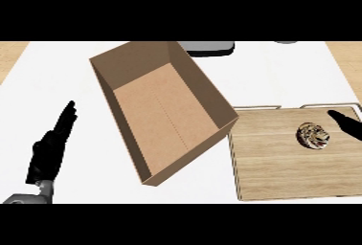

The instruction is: Pick the cupcake from the tray and place it in the cardboard box

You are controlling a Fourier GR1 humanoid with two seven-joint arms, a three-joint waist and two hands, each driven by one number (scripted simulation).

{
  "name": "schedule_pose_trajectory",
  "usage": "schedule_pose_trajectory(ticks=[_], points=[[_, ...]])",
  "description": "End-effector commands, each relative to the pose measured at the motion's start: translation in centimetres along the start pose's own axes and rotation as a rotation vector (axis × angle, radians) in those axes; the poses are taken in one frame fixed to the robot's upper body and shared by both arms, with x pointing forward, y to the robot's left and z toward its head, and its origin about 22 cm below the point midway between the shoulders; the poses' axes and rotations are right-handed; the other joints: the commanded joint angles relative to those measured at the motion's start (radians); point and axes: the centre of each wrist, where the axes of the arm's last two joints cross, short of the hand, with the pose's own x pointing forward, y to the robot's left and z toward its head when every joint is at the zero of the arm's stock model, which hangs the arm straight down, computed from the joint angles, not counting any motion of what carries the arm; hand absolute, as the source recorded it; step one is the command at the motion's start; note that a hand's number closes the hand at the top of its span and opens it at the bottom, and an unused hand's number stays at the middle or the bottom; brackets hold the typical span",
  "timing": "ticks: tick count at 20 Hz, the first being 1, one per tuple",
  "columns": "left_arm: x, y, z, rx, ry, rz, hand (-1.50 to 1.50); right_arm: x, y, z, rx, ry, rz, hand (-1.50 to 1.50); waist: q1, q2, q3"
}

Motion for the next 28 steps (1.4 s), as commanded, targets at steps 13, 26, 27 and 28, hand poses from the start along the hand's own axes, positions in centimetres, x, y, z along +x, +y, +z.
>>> schedule_pose_trajectory(ticks=[13, 26, 27, 28], points=[[-0.4, -1.9, 0.8, -0.018, 0.002, -0.021, 0.0, 7.1, -2.2, -0.8, 0.685, 0.332, 0.65, -1.5, 0.005, 0.001, -0.001], [0.7, -0.2, 0.2, 0.014, 0.018, -0.002, 0.0, 9.9, 2.2, 2.1, 0.641, 0.475, 0.726, -1.5, 0.001, 0.001, 0.001], [1.4, -1.3, -0.2, -0.004, 0.007, -0.02, 0.0, 7.1, 2.1, 2.7, 0.664, 0.475, 0.749, -1.5, -0.003, 0.001, 0.001], [0.9, 0.4, 1.4, 0.012, 0.0, -0.017, 0.0, 7.9, 1.3, 3.8, 0.695, 0.487, 0.761, -1.5, -0.001, -0.001, 0.001]])
